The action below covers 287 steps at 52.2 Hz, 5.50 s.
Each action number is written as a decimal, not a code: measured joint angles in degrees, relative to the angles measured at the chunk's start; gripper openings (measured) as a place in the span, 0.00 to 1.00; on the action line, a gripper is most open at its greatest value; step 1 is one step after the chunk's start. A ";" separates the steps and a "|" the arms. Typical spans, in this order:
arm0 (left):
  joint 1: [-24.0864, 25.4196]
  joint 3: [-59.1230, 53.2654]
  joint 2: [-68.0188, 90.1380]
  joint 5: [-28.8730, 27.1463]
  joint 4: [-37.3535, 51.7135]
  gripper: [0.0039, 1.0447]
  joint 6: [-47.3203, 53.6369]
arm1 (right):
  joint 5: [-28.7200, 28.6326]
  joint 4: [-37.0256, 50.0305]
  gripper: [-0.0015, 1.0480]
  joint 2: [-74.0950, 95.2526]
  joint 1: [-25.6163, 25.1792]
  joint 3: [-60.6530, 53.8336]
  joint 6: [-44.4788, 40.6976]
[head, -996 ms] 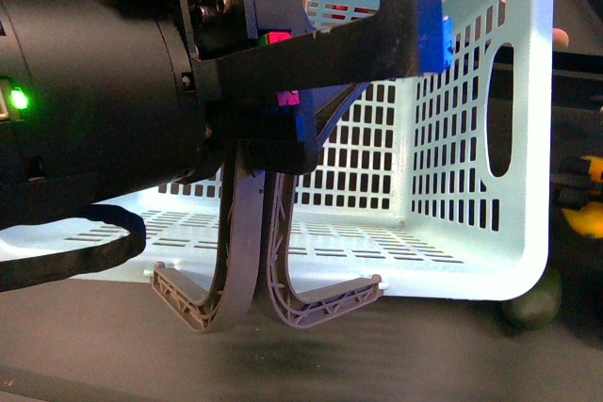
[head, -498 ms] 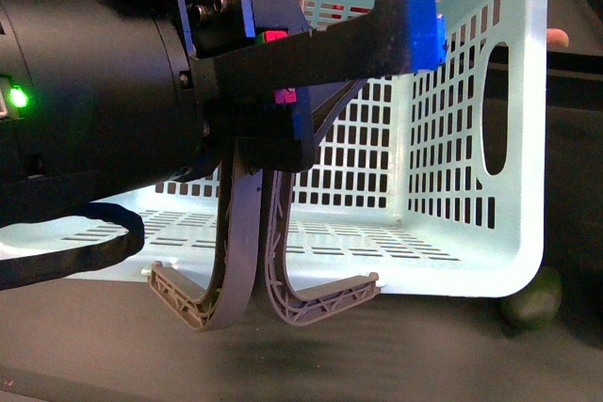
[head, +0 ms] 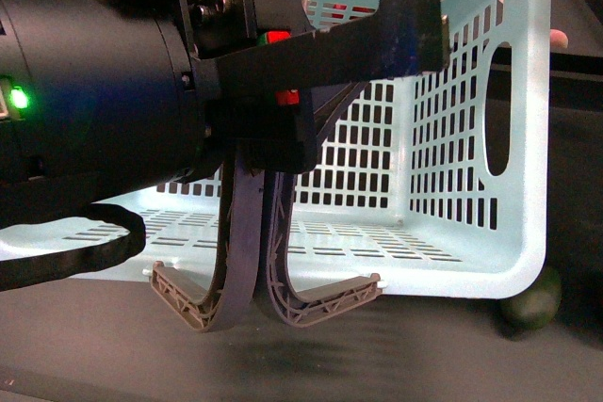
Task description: Pick mango with right arm and hold basket with left
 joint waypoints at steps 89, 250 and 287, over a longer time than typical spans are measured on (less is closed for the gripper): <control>-0.11 -0.31 0.55 0.09 -0.07 0.07 -0.20 | 38.64 -22.21 0.92 -38.05 14.73 -16.37 1.55; 2.89 7.65 11.21 -17.35 3.39 0.07 -8.00 | -4.31 -21.31 0.92 -72.65 -13.64 -33.90 -22.08; 17.14 32.13 33.79 -30.16 -6.40 0.07 -49.99 | -4.31 -21.29 0.92 -72.65 -13.64 -33.90 -22.08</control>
